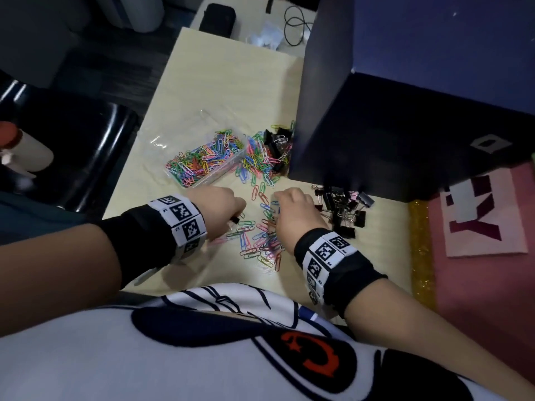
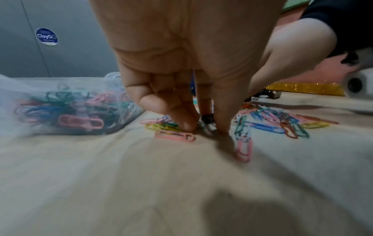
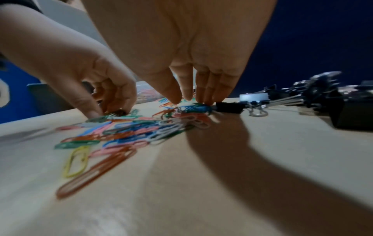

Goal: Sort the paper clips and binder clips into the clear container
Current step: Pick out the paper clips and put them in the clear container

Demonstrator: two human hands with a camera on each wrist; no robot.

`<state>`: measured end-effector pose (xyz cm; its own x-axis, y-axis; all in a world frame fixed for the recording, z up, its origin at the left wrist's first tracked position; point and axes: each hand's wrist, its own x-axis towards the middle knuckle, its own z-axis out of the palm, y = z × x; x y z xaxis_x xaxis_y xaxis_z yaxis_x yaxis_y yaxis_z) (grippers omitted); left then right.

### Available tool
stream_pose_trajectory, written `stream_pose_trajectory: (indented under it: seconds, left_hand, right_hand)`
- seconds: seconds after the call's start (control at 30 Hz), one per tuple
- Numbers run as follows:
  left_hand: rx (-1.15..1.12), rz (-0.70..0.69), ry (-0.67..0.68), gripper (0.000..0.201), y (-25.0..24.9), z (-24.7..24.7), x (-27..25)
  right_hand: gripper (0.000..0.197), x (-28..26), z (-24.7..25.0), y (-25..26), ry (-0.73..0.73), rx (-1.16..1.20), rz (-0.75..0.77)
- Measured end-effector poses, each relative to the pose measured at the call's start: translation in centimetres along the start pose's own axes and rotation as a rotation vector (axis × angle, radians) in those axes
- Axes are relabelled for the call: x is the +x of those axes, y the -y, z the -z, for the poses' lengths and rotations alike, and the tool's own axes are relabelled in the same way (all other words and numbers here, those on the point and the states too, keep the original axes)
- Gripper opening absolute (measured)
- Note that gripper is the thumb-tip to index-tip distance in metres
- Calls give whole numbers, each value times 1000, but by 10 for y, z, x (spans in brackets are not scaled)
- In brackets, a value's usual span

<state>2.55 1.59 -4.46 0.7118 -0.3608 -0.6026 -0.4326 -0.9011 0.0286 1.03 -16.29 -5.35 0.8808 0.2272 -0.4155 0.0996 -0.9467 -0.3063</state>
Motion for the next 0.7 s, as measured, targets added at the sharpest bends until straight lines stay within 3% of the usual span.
stream_pose_trajectory:
  seconds: [0.17, 0.27, 0.53, 0.7]
  left_hand:
    - [-32, 0, -20, 15, 1, -4, -2]
    - [-53, -23, -37, 4, 4, -2, -2]
    - [-333, -90, -293, 13, -14, 30, 2]
    - [-414, -93, -355, 16, -24, 40, 11]
  right_hand:
    - [52, 2, -6, 9, 78, -90, 64]
    - [45, 2, -3, 5, 17, -26, 60]
    - [19, -8, 5, -1, -148, 213, 148]
    - [12, -15, 13, -12, -259, 296, 159]
